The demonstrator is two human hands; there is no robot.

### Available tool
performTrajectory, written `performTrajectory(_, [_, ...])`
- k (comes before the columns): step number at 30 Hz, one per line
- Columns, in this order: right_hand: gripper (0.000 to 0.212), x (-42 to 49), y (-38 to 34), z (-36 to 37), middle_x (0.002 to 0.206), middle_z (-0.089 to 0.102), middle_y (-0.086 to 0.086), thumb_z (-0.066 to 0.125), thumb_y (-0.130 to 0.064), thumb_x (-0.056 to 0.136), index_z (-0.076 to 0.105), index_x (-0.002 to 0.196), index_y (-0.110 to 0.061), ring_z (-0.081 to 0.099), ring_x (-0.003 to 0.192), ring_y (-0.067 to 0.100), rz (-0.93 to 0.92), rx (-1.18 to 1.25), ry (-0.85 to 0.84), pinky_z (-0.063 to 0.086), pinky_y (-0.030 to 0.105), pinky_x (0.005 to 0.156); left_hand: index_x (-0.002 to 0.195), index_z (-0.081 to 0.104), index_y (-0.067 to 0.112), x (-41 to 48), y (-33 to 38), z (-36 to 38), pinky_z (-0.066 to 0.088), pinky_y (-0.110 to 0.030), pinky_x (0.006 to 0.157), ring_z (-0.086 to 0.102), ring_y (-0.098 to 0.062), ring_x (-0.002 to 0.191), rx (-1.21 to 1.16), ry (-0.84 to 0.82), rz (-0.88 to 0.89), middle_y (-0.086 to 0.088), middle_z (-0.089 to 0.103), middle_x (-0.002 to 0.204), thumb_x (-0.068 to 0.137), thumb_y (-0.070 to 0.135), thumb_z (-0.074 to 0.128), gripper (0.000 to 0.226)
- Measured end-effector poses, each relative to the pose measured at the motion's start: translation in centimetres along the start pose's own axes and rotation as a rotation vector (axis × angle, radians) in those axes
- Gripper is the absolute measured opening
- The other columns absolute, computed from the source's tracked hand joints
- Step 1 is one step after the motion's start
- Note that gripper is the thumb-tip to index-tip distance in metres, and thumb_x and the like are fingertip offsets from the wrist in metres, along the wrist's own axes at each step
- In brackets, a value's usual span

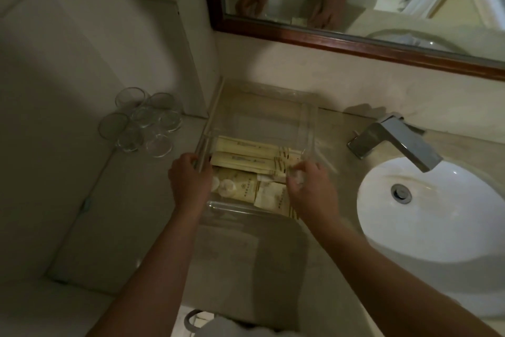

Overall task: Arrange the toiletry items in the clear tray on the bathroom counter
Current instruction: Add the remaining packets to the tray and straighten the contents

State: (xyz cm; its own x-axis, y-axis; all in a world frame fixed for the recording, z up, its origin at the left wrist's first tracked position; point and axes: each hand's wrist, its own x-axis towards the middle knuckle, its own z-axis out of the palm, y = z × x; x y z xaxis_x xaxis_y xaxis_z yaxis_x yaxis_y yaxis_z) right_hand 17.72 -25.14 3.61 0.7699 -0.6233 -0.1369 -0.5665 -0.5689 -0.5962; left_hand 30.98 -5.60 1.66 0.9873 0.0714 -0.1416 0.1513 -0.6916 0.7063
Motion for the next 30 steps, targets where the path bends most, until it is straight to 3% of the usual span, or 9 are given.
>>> performTrajectory(4, [0.037, -3.8, 3.4, -0.8, 0.116, 0.054, -0.006, 0.057, -0.041, 0.093, 0.050, 0.125, -0.023, 0.059, 0.091, 0.009, 0.242, 0.140, -0.098, 0.054, 0.024, 0.069, 0.110, 0.061, 0.001, -2.7, -2.0, -0.1, 0.047, -0.037, 0.085, 0.059, -0.037, 0.101, -0.020, -0.076, -0.001, -0.021, 0.065, 0.107, 0.083, 0.018, 0.061, 0.033])
performTrajectory(6, [0.028, -4.8, 3.8, -0.4, 0.103, 0.061, -0.008, 0.051, -0.043, 0.096, 0.050, 0.120, -0.027, 0.064, 0.084, 0.008, 0.316, 0.227, -0.236, 0.054, 0.024, 0.066, 0.108, 0.063, 0.001, -3.3, -2.2, -0.1, 0.041, -0.030, 0.077, 0.061, -0.036, 0.099, -0.066, -0.117, -0.043, -0.020, 0.066, 0.105, 0.089, 0.016, 0.058, 0.024])
performTrajectory(9, [0.019, -5.1, 3.4, 0.5, 0.100, 0.066, -0.007, 0.047, -0.041, 0.098, 0.053, 0.115, -0.033, 0.069, 0.085, 0.013, 0.392, 0.443, -0.345, 0.060, 0.037, 0.076, 0.099, 0.067, 0.004, -3.1, -2.4, -0.1, 0.042, -0.031, 0.074, 0.063, -0.034, 0.093, -0.166, -0.133, -0.107, -0.018, 0.069, 0.097, 0.089, 0.017, 0.059, 0.018])
performTrajectory(14, [0.021, -4.8, 3.0, 1.0, 0.102, 0.066, -0.007, 0.048, -0.036, 0.099, 0.048, 0.119, -0.040, 0.070, 0.087, 0.014, 0.390, 0.536, -0.309, 0.060, 0.041, 0.080, 0.093, 0.069, 0.008, -2.7, -1.7, -0.3, 0.039, -0.028, 0.071, 0.061, -0.025, 0.085, -0.240, -0.151, -0.137, -0.006, 0.066, 0.084, 0.089, 0.017, 0.059, 0.014])
performTrajectory(20, [0.034, -3.7, 2.3, 0.7, 0.111, 0.066, -0.007, 0.047, -0.042, 0.099, 0.050, 0.131, -0.033, 0.066, 0.093, 0.009, 0.382, 0.507, -0.284, 0.058, 0.029, 0.072, 0.106, 0.068, 0.008, -1.6, -0.9, 0.1, 0.042, -0.028, 0.079, 0.058, -0.020, 0.092, -0.263, -0.162, -0.111, -0.005, 0.067, 0.098, 0.090, 0.015, 0.054, 0.023])
performTrajectory(23, [0.030, -2.9, 1.9, 0.7, 0.103, 0.064, -0.010, 0.047, -0.041, 0.099, 0.053, 0.127, -0.032, 0.065, 0.093, 0.010, 0.400, 0.526, -0.238, 0.059, 0.035, 0.077, 0.106, 0.067, 0.005, -1.2, -0.3, 0.3, 0.038, -0.026, 0.077, 0.058, -0.020, 0.092, -0.266, -0.167, -0.108, -0.006, 0.066, 0.099, 0.090, 0.015, 0.054, 0.023])
performTrajectory(26, [0.026, -2.1, 1.6, 0.9, 0.104, 0.066, -0.006, 0.046, -0.040, 0.099, 0.058, 0.119, -0.029, 0.065, 0.094, 0.012, 0.445, 0.562, -0.179, 0.058, 0.040, 0.084, 0.102, 0.069, 0.008, -0.9, -0.2, 0.5, 0.045, -0.032, 0.079, 0.061, -0.025, 0.093, -0.273, -0.181, -0.111, -0.009, 0.069, 0.100, 0.082, 0.028, 0.052, 0.033])
performTrajectory(30, [0.049, -0.6, 1.2, 1.4, 0.120, 0.064, 0.006, 0.051, -0.044, 0.094, 0.052, 0.134, -0.017, 0.063, 0.101, 0.021, 0.574, 0.563, -0.112, 0.056, 0.045, 0.088, 0.097, 0.070, 0.011, -0.7, 0.4, 0.5, 0.048, -0.035, 0.079, 0.063, -0.028, 0.090, -0.276, -0.180, -0.124, -0.010, 0.071, 0.094, 0.073, 0.033, 0.047, 0.040])
